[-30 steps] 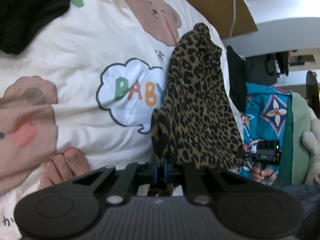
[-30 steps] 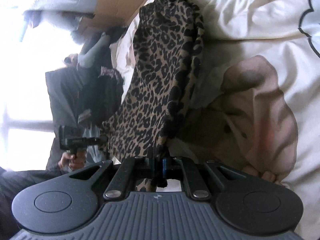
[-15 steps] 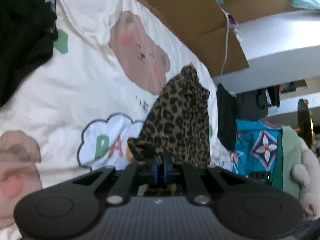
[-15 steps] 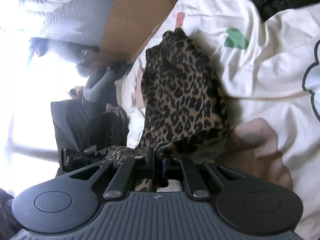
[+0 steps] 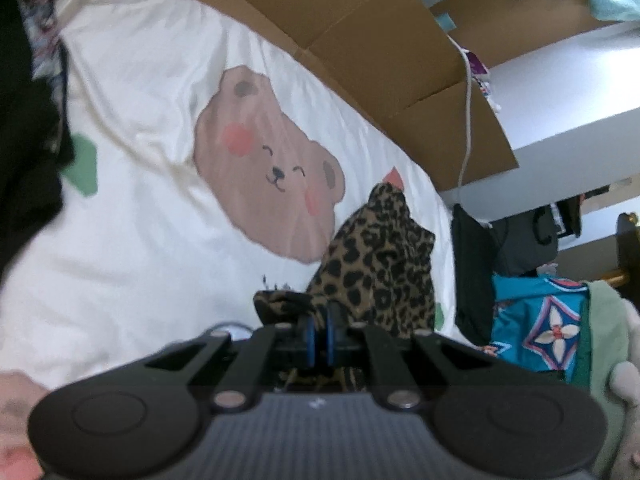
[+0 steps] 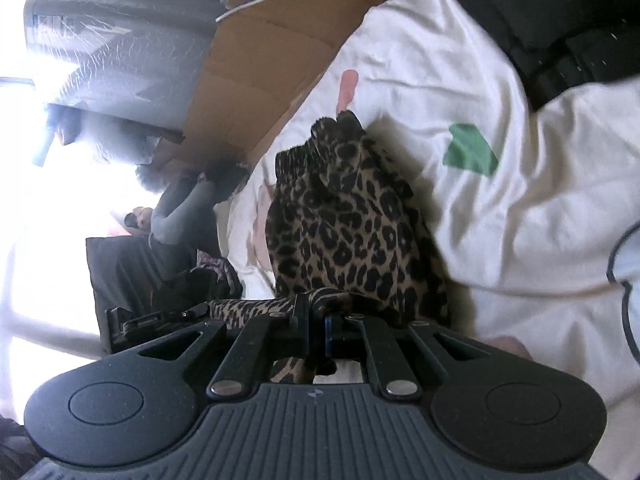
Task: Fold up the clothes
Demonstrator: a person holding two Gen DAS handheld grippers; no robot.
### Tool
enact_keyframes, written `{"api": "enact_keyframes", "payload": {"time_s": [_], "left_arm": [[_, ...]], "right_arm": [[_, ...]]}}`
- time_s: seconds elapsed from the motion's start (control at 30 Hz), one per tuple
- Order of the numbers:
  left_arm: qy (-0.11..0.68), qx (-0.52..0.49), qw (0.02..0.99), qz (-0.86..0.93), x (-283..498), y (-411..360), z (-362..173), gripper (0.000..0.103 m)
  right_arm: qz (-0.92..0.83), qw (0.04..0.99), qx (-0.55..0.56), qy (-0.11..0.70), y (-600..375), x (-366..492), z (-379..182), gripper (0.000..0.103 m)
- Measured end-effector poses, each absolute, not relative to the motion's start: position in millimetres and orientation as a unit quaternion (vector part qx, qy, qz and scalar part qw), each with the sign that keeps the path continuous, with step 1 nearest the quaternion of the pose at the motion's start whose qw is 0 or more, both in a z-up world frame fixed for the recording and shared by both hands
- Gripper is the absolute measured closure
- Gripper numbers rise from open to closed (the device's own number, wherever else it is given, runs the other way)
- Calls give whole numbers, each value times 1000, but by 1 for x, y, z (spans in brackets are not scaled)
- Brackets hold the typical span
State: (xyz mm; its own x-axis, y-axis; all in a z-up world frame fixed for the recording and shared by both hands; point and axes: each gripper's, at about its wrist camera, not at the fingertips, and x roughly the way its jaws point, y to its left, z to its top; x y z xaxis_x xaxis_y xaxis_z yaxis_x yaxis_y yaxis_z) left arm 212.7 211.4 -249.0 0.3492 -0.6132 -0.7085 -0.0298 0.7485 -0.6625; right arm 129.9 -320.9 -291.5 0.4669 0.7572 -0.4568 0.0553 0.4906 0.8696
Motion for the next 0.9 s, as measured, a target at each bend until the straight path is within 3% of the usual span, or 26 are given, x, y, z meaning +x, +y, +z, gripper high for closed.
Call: {"api": "enact_keyframes", "payload": {"time_s": [0.5,0.9], "left_arm": [[515,-303,780,-186,242,203,-240,97],[533,-297,772,-179,267,196,-287,96]], "right_arm": [[230,747,450,432,-324,158,-284,97],[184,749,443,456,-321,178,-318,95]]}}
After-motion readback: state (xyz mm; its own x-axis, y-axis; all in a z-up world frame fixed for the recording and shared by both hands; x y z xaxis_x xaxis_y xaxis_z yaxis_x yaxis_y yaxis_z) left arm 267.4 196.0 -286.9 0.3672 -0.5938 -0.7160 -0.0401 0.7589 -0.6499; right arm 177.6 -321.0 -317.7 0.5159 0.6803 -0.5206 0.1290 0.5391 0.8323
